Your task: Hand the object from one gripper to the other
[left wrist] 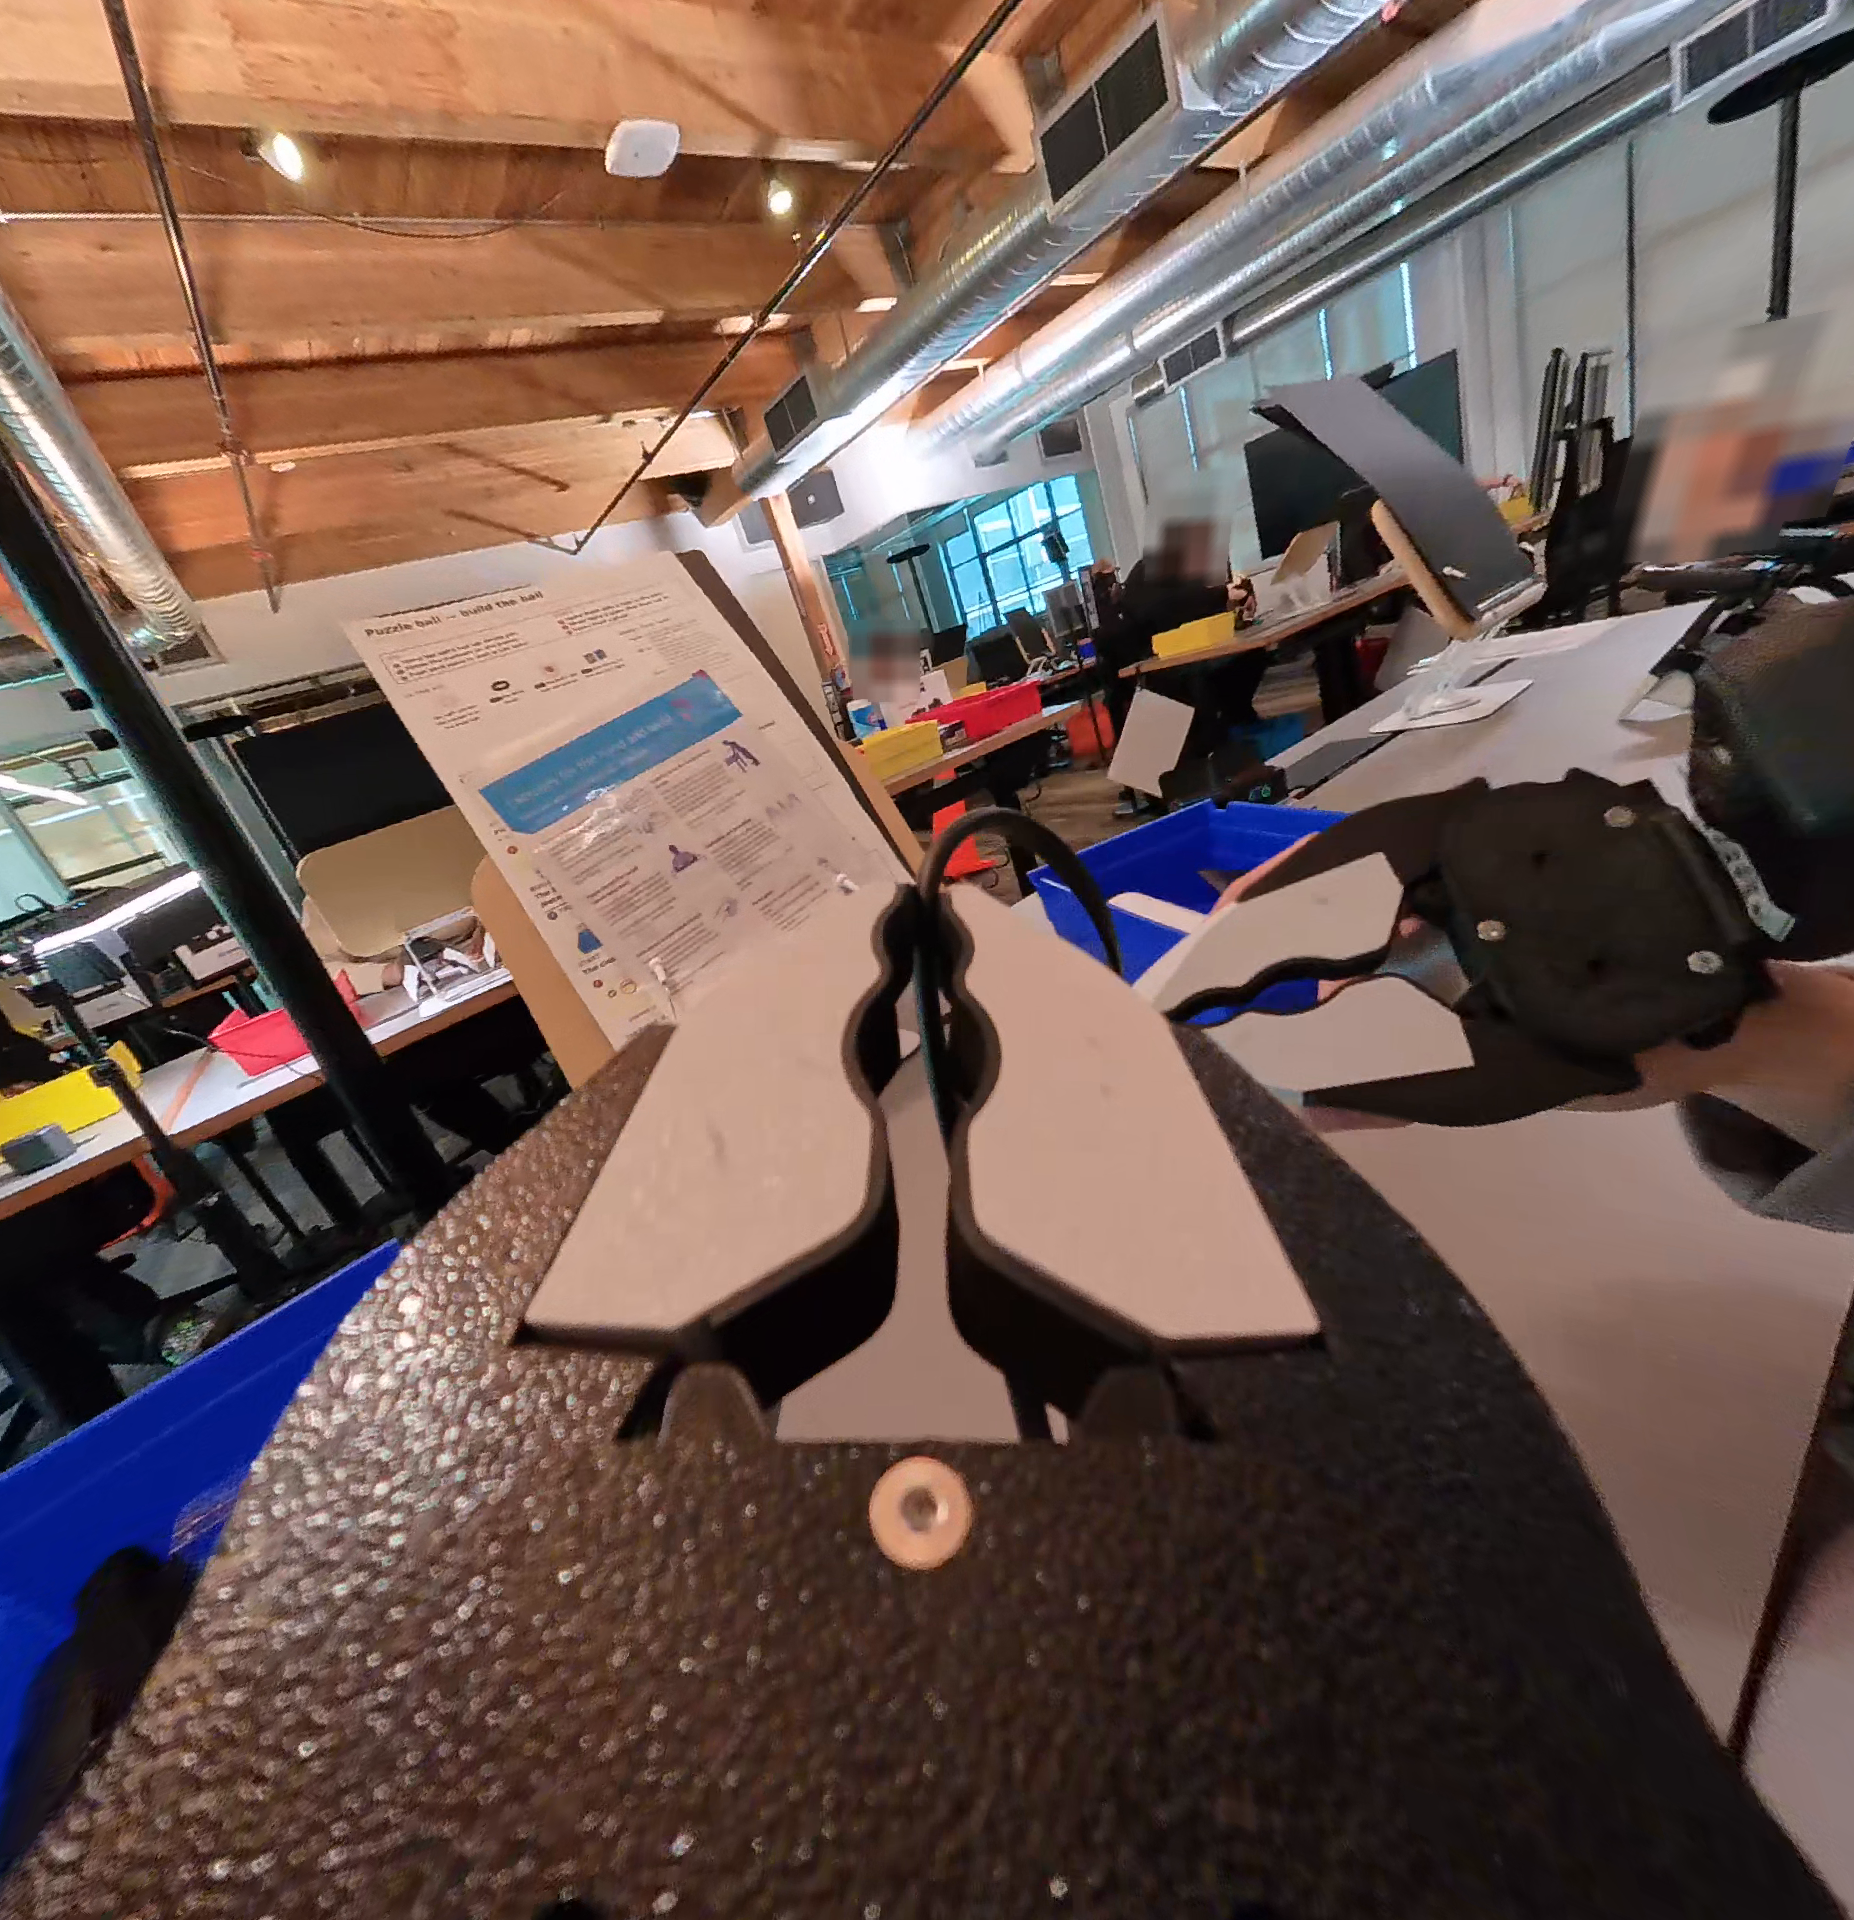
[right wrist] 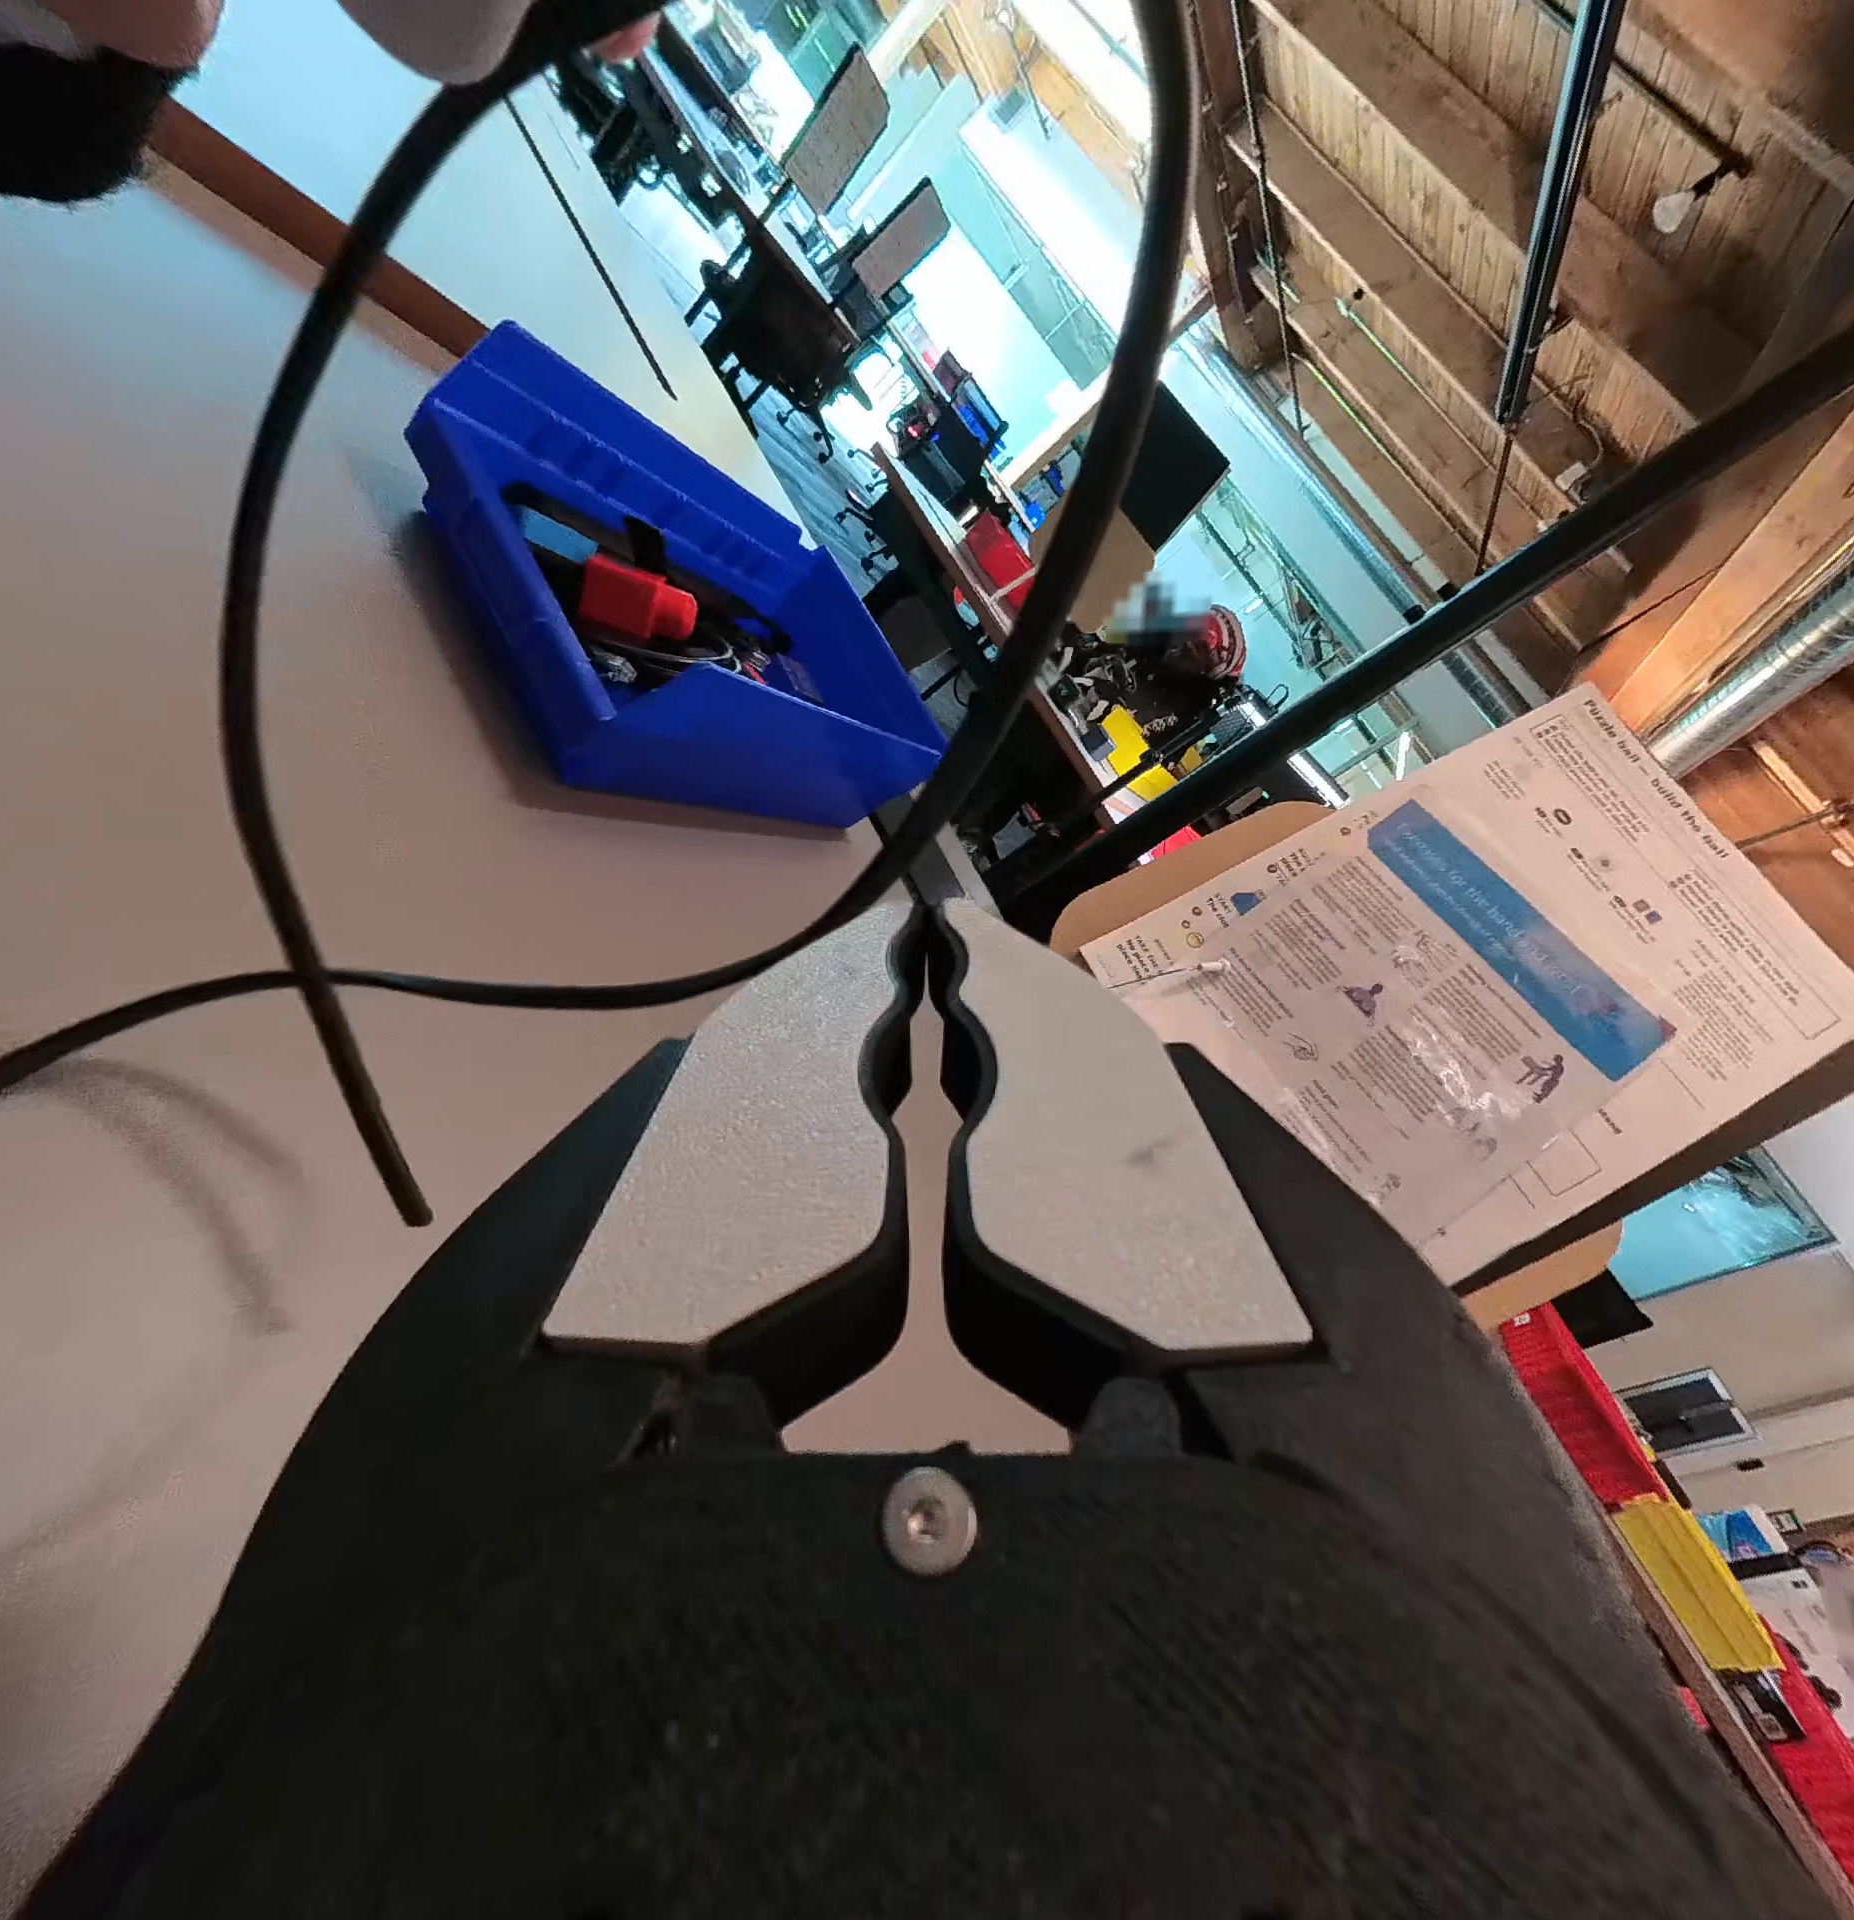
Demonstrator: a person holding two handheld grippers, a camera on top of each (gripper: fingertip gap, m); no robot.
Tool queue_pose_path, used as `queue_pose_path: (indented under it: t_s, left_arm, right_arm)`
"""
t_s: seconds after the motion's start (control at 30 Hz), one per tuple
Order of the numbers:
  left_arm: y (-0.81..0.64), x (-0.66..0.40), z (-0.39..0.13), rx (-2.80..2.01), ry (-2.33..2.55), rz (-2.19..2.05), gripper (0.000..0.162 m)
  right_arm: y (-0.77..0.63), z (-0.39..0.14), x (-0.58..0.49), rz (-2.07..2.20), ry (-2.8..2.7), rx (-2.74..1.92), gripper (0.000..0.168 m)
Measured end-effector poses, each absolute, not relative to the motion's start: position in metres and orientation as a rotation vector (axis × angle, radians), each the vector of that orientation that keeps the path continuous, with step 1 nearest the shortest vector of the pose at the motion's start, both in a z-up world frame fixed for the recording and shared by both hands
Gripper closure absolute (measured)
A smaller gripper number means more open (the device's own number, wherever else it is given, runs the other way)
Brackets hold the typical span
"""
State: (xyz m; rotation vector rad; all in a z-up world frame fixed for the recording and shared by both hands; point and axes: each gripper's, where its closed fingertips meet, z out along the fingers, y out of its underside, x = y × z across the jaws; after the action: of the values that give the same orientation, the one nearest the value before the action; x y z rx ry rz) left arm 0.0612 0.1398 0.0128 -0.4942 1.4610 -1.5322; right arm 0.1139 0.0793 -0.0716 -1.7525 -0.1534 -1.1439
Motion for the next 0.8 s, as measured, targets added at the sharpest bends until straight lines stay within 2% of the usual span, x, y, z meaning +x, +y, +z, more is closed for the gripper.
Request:
queue_pose_path:
  t_s: [0.23, 0.4, 0.5, 0.63, 0.77, 0.8]
  left_arm:
    - [0.146, 0.066, 0.009, -0.505, 1.468, -1.480, 0.159]
    - [0.155, 0.076, 0.000, -0.551, 1.489, -1.462, 0.159]
    - [0.153, 0.080, -0.004, -0.577, 1.502, -1.496, 0.159]
    - [0.142, 0.077, -0.007, -0.548, 1.534, -1.515, 0.159]
    - [0.125, 0.066, -0.004, -0.463, 1.562, -1.520, 0.159]
    - [0.123, 0.063, -0.003, -0.450, 1.562, -1.518, 0.159]
  right_arm:
    - [0.070, -0.053, 0.116, -1.177, -0.103, -1.677, 0.168]
    - [0.047, -0.019, 0.115, -1.109, 0.003, -1.519, 0.168]
    - [0.043, -0.016, 0.112, -1.009, 0.023, -1.508, 0.168]
    - [0.071, -0.059, 0.096, -0.692, -0.054, -1.699, 0.150]
    - [0.082, -0.071, 0.108, -0.756, -0.024, -1.704, 0.132]
    - [0.084, -0.076, 0.108, -0.739, -0.023, -1.724, 0.133]
